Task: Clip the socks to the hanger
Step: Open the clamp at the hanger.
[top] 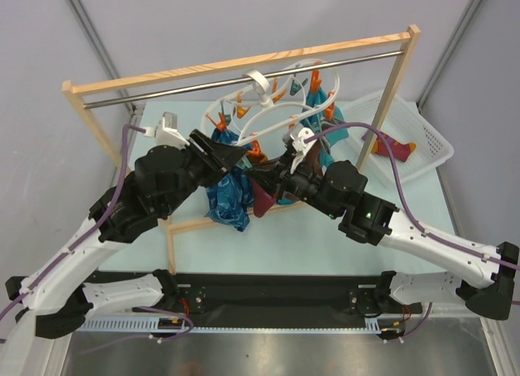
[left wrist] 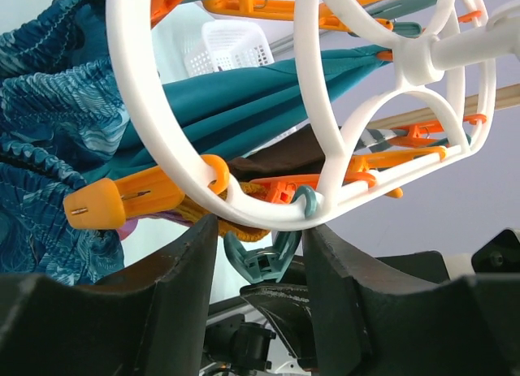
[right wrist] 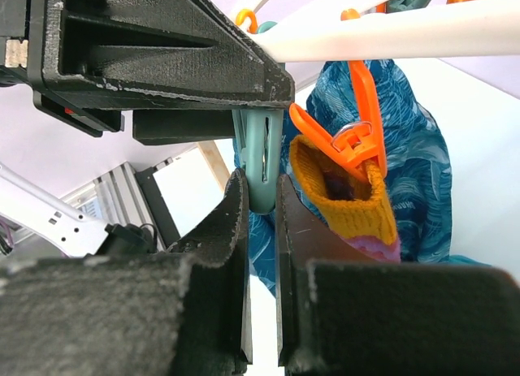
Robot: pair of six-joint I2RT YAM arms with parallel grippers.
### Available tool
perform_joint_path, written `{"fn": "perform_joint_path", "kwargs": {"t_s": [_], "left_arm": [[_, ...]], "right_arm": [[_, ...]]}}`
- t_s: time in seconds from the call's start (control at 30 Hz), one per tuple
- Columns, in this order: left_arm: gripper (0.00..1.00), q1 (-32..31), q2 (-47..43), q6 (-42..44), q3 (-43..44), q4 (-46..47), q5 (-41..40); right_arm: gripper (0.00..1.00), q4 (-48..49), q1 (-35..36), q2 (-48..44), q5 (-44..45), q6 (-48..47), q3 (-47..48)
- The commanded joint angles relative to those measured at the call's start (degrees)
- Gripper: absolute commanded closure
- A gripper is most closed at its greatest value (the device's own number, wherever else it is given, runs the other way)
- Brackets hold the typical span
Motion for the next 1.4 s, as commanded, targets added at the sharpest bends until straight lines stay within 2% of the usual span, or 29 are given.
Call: {"fn": "perform_joint_path", "kwargs": {"t_s": [0.0,0.17,0.4,0.6,0.63,0.7,0.73,0.8,0.83,0.93,0.97,1.03,1.17,1.37], "left_arm": [[0.49,0.2,1.0,1.6,0.7,3.6,-5.3],[0.50,0.2,1.8,1.6,1.2,3.9,-4.6],[0.58,0.2,1.3,2.2,0.7,5.2,-4.6],[0.78,0.2,0.5,3.4,-0.3,6.9,-3.9],[0.87,0.1,0.5,3.6,-0.3,6.9,-3.8],[0.94,0.1,0.4,3.9,-0.3,6.9,-3.7],[1.00,0.1,0.4,4.0,-0.4,6.9,-3.7],[1.00,0.2,0.7,4.4,0.3,5.8,-3.2],[1.00,0.1,1.1,4.4,1.0,4.9,-3.2],[1.00,0.1,3.2,4.8,3.2,1.9,-2.6],[1.00,0.2,3.6,4.9,3.5,1.4,-2.4],[1.00,0.1,4.0,5.3,3.6,1.5,-1.7],[1.00,0.2,3.9,5.4,3.6,1.9,-1.7],[1.00,0.2,3.2,6.1,3.1,1.6,-1.9]], "right_arm": [[1.00,-1.1,1.7,0.0,-1.5,-1.9,1.7],[1.00,-1.9,2.4,0.9,-0.8,-3.0,2.4],[1.00,-2.5,3.2,1.3,0.4,-3.8,2.9],[1.00,-2.6,3.4,1.6,0.7,-3.7,3.2],[0.97,-2.6,3.3,1.8,0.8,-3.6,3.4],[0.86,-3.4,3.3,2.1,1.5,-2.9,3.9],[0.70,-3.9,3.3,2.2,2.0,-2.4,4.7],[0.56,-5.5,3.2,2.8,3.3,-1.6,6.0],[0.41,-8.2,3.2,2.9,3.8,-0.7,7.0],[0.22,-11.5,3.2,1.6,6.3,0.7,7.5],[0.20,-12.2,3.0,1.0,7.3,0.9,7.3],[0.17,-14.2,2.6,-1.4,7.6,2.0,7.3],[0.18,-19.6,1.9,-7.1,8.4,3.7,9.2],[0.30,-33.1,0.2,-14.5,14.4,6.1,14.0]]}}
